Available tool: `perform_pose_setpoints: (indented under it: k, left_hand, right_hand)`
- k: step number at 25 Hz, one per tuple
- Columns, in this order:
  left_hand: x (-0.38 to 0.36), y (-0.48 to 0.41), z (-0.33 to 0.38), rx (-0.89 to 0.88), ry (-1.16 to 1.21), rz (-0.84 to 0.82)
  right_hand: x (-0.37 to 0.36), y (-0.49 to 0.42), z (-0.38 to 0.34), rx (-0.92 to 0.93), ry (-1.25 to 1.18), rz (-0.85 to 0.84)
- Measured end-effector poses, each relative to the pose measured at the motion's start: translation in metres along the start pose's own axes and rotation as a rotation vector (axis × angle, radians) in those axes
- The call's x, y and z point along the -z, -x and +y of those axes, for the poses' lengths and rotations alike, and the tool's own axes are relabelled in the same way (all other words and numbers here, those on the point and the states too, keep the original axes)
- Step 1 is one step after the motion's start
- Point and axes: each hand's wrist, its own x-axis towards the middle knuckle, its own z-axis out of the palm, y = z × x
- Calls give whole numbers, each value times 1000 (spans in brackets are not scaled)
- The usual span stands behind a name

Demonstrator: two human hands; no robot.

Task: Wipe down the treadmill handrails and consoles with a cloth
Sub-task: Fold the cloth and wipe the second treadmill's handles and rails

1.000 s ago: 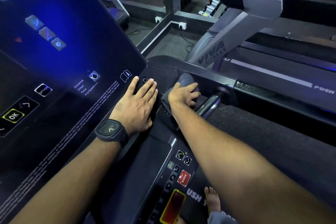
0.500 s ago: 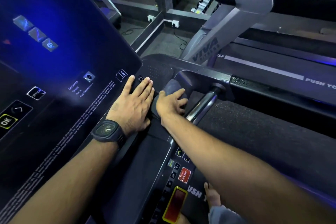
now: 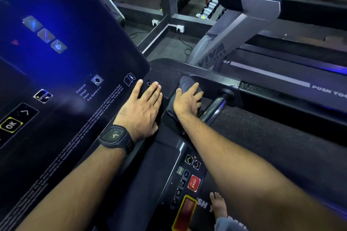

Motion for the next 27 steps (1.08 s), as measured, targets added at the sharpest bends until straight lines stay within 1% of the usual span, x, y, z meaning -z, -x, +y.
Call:
perform_pose_setpoints:
  k: [1, 3, 6, 7, 8, 9, 10, 11, 13, 14, 15, 16, 17, 18, 19, 21, 22, 23, 24, 25, 26, 27]
  left_hand:
    - [0, 1, 1, 3, 1, -3]
    - [0, 0, 0, -1, 12, -17]
    - [0, 0, 0, -3, 2, -4]
    - [-1, 0, 0, 0, -3, -2]
    - [-1, 0, 0, 3, -5, 1]
    - [-1, 0, 0, 5, -3, 2]
    - [-2, 0, 1, 4, 0, -2]
    - [-2, 0, 1, 1, 6, -9]
    - [-2, 0, 1, 3, 22, -14]
    - [-2, -1, 0, 7, 25, -14]
    - [-1, -1, 0, 5, 23, -15]
    - [-1, -2, 0, 2, 20, -15]
    - [-1, -2, 1, 7, 20, -18]
    - [-2, -2, 2, 15, 21, -24]
    - [-2, -3, 1, 19, 21, -25]
    - [-2, -4, 0, 13, 15, -17]
    - [-2, -4, 0, 15, 13, -11]
    - [-1, -3, -1, 21, 12, -15]
    - [-1, -2, 0, 20, 7, -27]
    - [-1, -2, -1, 15, 0, -37]
    - [0, -2, -1, 10, -4, -41]
    - [0, -2, -2, 9, -7, -42]
  right_hand:
    - [-1, 4, 2, -46, -20, -8]
    - [-11, 22, 6, -78, 48, -75]
    - [-6, 17, 4, 95, 97, -68]
    - [1, 5, 2, 101, 54, -34]
    - [5, -3, 0, 39, -20, 12]
    - [7, -5, 1, -63, -79, 37]
    - [3, 0, 3, -137, -92, 31]
    - [-2, 13, 5, -135, -41, -10]
    - [-9, 25, 9, 15, 69, -93]
    - [-6, 18, 7, 81, 75, -100]
    - [1, 3, 4, 93, 54, -73]
    - [6, -9, 3, 45, -10, -23]
    - [9, -17, 3, -54, -80, 13]
    - [8, -15, 6, -144, -129, 0]
    - [4, -2, 8, -156, -117, -54]
    - [-9, 24, 14, -10, 5, -149]
    - [-8, 25, 11, 63, 27, -155]
    - [-3, 13, 5, 89, 20, -134]
    - [1, -3, 0, 61, -22, -103]
    - [4, -15, -2, -23, -87, -61]
    - [6, -18, -1, -126, -145, -54]
    - [7, -9, 4, -163, -160, -81]
